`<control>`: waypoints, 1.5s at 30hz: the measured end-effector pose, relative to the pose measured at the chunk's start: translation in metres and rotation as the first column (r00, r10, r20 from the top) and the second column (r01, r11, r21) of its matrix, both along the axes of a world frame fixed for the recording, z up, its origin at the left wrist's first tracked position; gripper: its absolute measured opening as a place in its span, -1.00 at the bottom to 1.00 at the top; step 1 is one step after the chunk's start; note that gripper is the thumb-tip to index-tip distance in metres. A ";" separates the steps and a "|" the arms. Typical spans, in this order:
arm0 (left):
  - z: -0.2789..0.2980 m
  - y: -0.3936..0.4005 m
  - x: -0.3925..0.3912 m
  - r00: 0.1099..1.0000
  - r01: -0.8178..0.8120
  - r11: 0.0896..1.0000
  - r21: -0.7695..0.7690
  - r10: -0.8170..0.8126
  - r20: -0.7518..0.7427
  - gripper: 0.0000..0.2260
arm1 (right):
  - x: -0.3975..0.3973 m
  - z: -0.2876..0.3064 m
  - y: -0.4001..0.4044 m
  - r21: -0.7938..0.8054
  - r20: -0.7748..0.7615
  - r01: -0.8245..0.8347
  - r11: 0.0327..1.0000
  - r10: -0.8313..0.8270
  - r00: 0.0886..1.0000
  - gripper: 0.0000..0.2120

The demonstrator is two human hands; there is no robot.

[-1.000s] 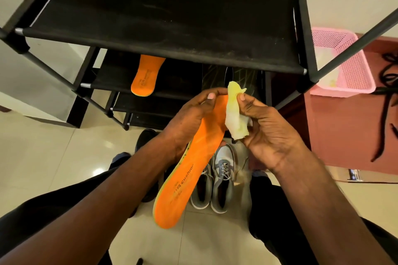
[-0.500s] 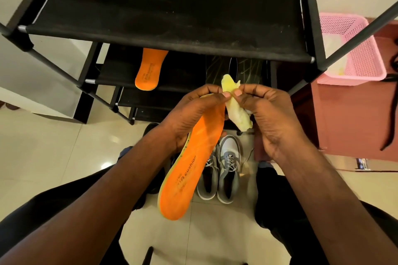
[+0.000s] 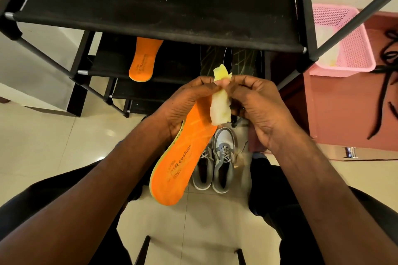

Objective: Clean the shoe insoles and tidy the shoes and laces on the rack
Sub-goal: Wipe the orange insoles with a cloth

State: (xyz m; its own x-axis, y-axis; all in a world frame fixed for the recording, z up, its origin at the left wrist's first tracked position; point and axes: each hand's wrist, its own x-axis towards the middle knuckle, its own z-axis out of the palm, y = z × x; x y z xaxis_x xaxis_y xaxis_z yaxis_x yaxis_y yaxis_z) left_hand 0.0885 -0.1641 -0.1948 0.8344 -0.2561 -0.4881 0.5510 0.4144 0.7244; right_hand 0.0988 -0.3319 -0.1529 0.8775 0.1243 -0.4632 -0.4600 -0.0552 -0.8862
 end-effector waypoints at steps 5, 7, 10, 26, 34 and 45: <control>-0.003 0.000 0.003 0.998 -0.059 0.992 -0.108 0.055 -0.041 -0.52 | 0.003 -0.001 -0.003 0.025 -0.033 -0.019 1.000 0.019 0.999 -0.83; -0.003 0.000 0.005 0.995 -0.095 0.990 -0.107 0.091 -0.048 -0.45 | 0.003 -0.002 -0.004 0.000 -0.025 -0.038 0.999 0.038 0.999 -0.82; 0.003 -0.002 0.004 0.999 -0.012 0.999 -0.047 0.013 0.030 -0.29 | 0.001 -0.002 -0.002 -0.017 0.000 -0.044 0.999 0.044 0.999 -0.82; 0.007 0.011 -0.007 0.996 -0.075 0.992 0.104 0.079 -0.039 -0.86 | -0.002 0.001 0.001 -0.112 0.154 -0.065 0.992 0.081 0.985 -0.72; 0.011 0.009 0.004 0.995 -0.077 0.997 -0.007 0.077 -0.058 -0.54 | -0.002 -0.009 0.004 -0.209 0.213 -0.066 0.976 0.111 0.971 -0.86; 0.032 0.013 -0.012 0.985 -0.138 0.988 -0.068 0.130 -0.114 -0.55 | -0.006 -0.014 0.007 -0.604 0.403 0.019 0.797 0.284 0.870 -0.87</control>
